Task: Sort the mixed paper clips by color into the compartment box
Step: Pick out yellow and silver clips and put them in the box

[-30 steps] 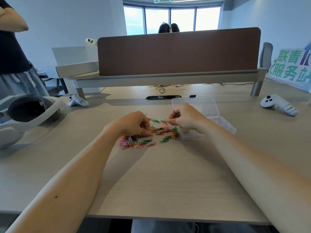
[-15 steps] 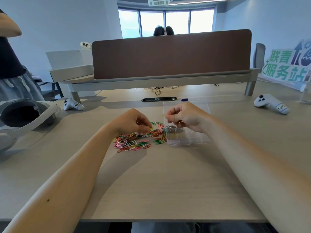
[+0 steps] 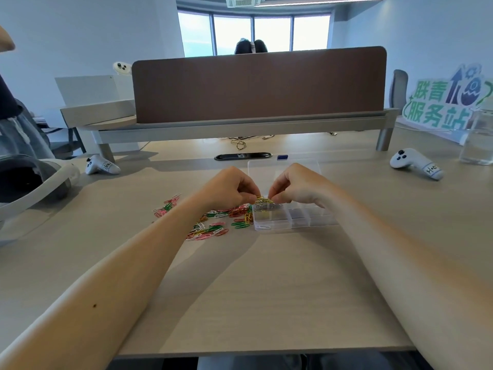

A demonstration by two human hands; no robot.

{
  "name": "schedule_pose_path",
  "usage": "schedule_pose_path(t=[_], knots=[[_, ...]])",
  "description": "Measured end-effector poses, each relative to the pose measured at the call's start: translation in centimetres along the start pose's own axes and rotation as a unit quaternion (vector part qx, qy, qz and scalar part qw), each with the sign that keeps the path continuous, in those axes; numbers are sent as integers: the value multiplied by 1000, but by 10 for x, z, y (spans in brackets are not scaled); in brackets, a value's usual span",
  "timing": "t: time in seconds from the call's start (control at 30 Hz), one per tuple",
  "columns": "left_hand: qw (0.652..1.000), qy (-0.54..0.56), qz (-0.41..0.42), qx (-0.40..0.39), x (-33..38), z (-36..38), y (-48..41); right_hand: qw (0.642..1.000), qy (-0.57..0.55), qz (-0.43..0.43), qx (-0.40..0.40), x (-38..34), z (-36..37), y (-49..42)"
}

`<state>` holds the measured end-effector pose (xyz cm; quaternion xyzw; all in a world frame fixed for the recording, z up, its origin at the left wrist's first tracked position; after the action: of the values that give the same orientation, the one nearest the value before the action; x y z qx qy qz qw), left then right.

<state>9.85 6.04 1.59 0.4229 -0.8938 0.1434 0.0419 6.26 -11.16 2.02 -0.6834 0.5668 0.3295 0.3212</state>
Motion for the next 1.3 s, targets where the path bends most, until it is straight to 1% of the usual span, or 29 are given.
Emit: schedule_pose_path(t=[0.17, 0.37, 0.53, 0.63, 0.7, 0.8, 0.97, 1.17, 1.3], knots=[[1000, -7, -1, -5, 3, 3, -2, 1000, 15, -7, -21, 1, 2, 1], [1000, 7, 10, -12, 4, 2, 0, 999, 32, -17, -20, 1, 4, -2], [1000, 16, 3, 11, -10, -14, 8, 999, 29, -40, -8, 0, 3, -4], [1000, -9, -12, -6, -26, -24, 17, 996, 38, -62, -49, -9, 13, -3], [999, -32, -13, -24, -29, -23, 25, 992, 71, -72, -78, -15, 23, -3], [998, -55, -10, -34, -31, -16, 29, 983, 137, -73, -96, -17, 32, -7], [998, -58, -9, -39, -29, -4, 27, 980, 171, -64, -82, -13, 21, -7], [997, -68, -4, -47, -18, 9, 23, 980, 171, -74, -64, -11, 24, -9], [997, -51, -10, -55, -17, 9, 24, 967, 230, -73, -85, -13, 35, -12]])
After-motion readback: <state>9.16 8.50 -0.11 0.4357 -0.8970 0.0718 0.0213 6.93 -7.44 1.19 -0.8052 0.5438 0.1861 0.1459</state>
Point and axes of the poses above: each hand's wrist, its own y-axis away from the middle knuckle, its own z-axis out of the palm, x = y × z, the point moved 2 cm from there along -y, towards the middle knuckle, and after that the axes turned 14 degrees about -y, right-handed, at the moved point
